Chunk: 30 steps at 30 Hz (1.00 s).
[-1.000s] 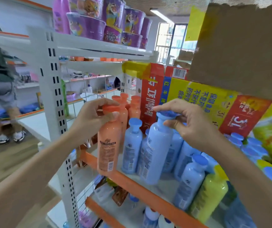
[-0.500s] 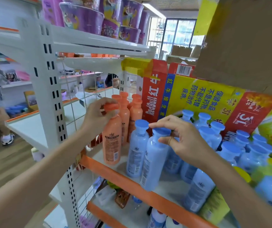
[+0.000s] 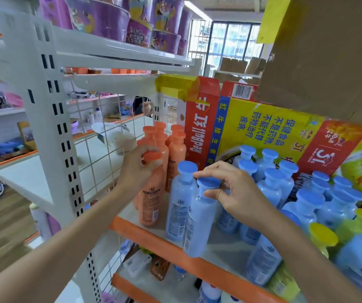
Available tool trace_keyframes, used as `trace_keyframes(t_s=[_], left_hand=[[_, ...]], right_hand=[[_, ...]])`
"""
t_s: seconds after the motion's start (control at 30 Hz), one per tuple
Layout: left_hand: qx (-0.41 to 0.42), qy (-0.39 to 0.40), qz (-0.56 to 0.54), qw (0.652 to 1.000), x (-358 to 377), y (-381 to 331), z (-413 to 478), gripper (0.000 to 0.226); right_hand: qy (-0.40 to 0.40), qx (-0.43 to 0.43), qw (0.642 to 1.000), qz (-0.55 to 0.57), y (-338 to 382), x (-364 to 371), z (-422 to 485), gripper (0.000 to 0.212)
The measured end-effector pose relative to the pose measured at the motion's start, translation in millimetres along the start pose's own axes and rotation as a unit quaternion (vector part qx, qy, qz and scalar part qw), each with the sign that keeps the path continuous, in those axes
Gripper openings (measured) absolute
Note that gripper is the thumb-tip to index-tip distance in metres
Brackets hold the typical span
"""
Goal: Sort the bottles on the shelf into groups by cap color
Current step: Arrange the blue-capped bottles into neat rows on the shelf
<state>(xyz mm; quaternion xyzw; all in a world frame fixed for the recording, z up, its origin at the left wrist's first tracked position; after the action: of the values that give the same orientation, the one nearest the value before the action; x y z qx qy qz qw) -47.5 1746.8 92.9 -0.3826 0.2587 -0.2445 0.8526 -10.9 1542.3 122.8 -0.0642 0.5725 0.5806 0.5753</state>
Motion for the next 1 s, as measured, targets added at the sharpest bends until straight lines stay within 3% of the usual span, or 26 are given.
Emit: trace_keyframes(t_s=[0.13, 0.27, 0.37, 0.5, 0.7, 1.0], left_hand=[[-0.024, -0.006, 0.006, 1.000, -1, 9, 2, 0.021], [-0.003, 0.040, 0.068, 0.997, 5, 11, 8, 0.019], [0.099, 0.067, 0.246, 0.962, 6, 0, 11, 0.025], [0.168, 0.114, 0.338, 0.919, 13, -12, 5, 0.030], [0.137, 0.150, 0.342, 0.918, 13, -10, -1, 0.041], [0.215, 0.148, 0.246, 0.933, 44, -68, -26, 0.041]], right_hand=[[0.003, 0.009, 1.000, -0.004, -3, 1, 4, 0.038], [0.003, 0.013, 1.000, -0.009, -3, 1, 7, 0.038], [0.002, 0.013, 1.000, -0.012, -3, 2, 7, 0.038], [-0.003, 0.020, 1.000, -0.001, -3, -1, 5, 0.038], [-0.024, 0.047, 0.999, -0.009, -4, -11, -7, 0.037], [-0.080, 0.114, 0.990, -0.009, -19, -44, -63, 0.037]])
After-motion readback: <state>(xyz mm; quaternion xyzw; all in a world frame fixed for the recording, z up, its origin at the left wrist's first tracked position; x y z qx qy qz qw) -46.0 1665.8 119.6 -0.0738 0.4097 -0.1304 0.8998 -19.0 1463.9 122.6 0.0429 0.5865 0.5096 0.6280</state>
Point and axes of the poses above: each hand's wrist, its own z-axis towards the middle knuckle, its own x-axis out of the palm, y = z × x, the point moved 9 cm from there along z, towards the middle knuckle, and after that the axes turned 6 degrees about x, right-handed, at the moved point
